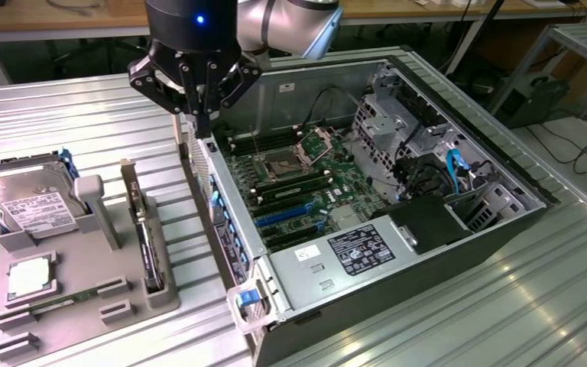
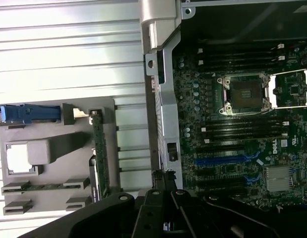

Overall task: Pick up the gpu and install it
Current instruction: 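Reach for the gpu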

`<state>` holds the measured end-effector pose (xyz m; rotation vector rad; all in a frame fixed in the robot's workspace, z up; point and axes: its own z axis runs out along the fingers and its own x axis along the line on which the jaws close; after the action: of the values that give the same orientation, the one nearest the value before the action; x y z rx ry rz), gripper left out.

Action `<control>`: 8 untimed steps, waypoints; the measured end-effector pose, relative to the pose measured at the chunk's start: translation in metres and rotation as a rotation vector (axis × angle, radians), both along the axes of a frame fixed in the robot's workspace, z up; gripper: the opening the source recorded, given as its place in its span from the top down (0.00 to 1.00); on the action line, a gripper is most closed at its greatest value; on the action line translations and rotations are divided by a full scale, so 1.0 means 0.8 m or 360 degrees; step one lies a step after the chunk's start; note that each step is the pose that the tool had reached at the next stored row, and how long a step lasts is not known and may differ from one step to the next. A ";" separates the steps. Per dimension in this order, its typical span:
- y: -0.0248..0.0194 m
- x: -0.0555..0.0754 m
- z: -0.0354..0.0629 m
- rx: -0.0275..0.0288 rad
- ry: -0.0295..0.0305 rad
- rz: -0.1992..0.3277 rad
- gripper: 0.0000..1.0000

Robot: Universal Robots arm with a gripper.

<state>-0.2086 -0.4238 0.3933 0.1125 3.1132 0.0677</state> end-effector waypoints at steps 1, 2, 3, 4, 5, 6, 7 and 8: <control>-0.0004 -0.001 0.000 0.00000 0.00000 0.0000 0.89; -0.0009 -0.001 0.000 0.00000 0.00001 0.0000 0.89; -0.0016 -0.002 0.000 0.00000 0.00000 0.0000 0.89; -0.0020 -0.003 0.000 0.00001 0.00000 0.0000 0.89; -0.0025 -0.004 0.000 0.00000 0.00001 0.0001 0.89; -0.0030 -0.004 0.000 0.00000 0.00000 0.0001 0.89; -0.0036 -0.005 0.000 0.00001 0.00000 0.0001 0.89; -0.0041 -0.006 0.000 0.00000 0.00000 0.0001 0.89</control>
<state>-0.2135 -0.4271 0.3933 0.1115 3.1133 0.0677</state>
